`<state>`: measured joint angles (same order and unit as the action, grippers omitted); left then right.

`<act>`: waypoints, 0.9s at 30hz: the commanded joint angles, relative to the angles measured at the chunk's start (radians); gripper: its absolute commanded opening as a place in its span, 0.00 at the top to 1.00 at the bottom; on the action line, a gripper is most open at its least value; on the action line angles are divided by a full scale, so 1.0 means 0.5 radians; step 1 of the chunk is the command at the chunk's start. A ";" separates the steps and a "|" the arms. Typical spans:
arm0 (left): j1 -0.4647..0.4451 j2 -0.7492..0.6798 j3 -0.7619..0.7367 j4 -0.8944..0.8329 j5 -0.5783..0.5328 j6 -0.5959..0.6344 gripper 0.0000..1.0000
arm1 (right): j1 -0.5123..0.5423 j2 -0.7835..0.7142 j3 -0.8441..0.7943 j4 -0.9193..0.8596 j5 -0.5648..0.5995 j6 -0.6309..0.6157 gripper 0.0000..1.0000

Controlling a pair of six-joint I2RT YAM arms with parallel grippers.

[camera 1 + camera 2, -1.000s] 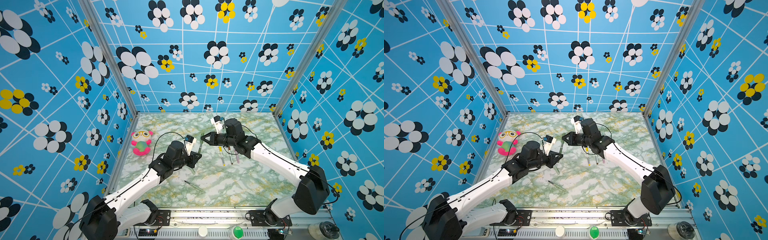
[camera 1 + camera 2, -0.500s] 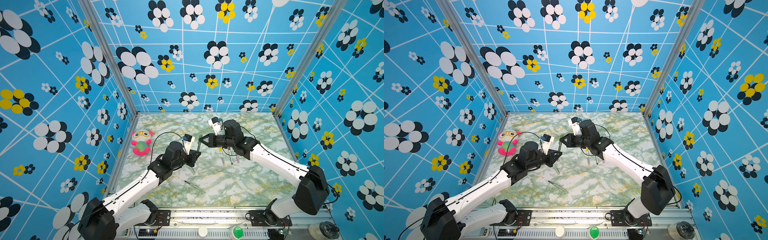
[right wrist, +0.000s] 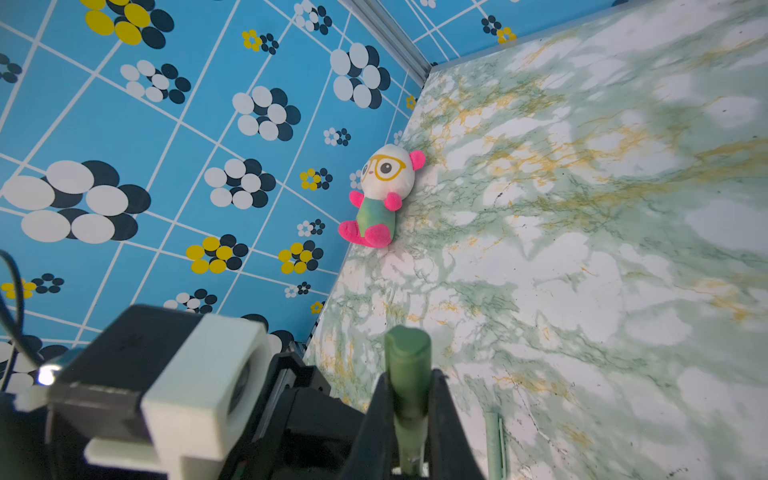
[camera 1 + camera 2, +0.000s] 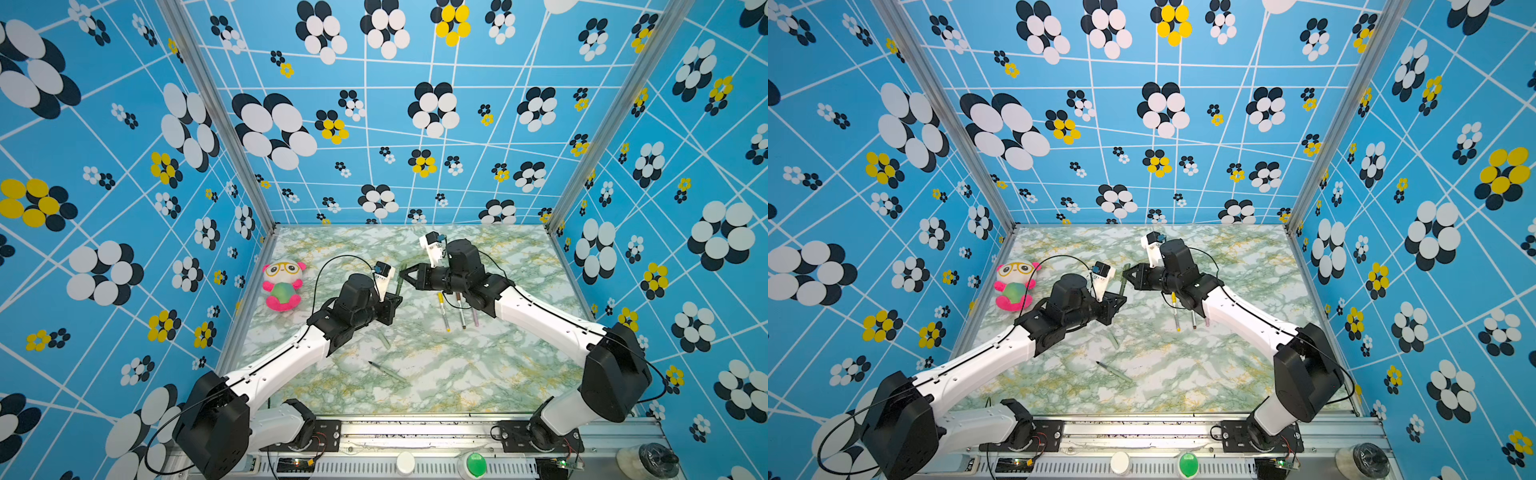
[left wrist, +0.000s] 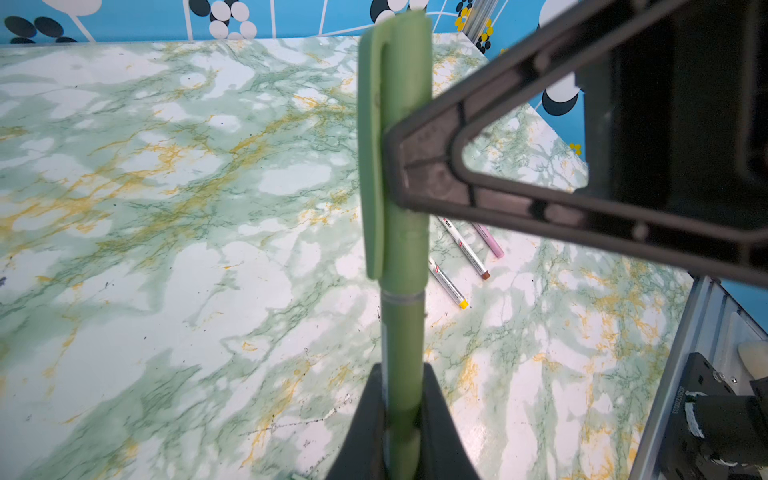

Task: Insert the pens into the pen caps
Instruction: 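Lower the cap down onto the green pen tip with the right gripper, then grasp the capped green pen with the right gripper beside the left gripper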

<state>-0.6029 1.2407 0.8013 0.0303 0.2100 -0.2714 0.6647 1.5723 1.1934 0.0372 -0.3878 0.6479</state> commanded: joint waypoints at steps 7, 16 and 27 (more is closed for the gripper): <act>0.032 0.060 0.368 0.861 0.016 0.126 1.00 | 0.105 0.183 -0.194 -0.328 -0.301 -0.006 1.00; 0.081 0.126 0.420 0.883 0.101 0.135 1.00 | 0.109 0.185 -0.192 -0.286 -0.304 0.016 1.00; 0.083 0.055 0.098 0.766 0.201 0.018 1.00 | -0.071 -0.158 0.012 -0.396 -0.154 -0.030 0.84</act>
<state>-0.5705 1.3231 0.8501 0.1493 0.3084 -0.2466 0.6197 1.5303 1.1995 0.0547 -0.3496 0.6392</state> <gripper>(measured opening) 0.132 0.152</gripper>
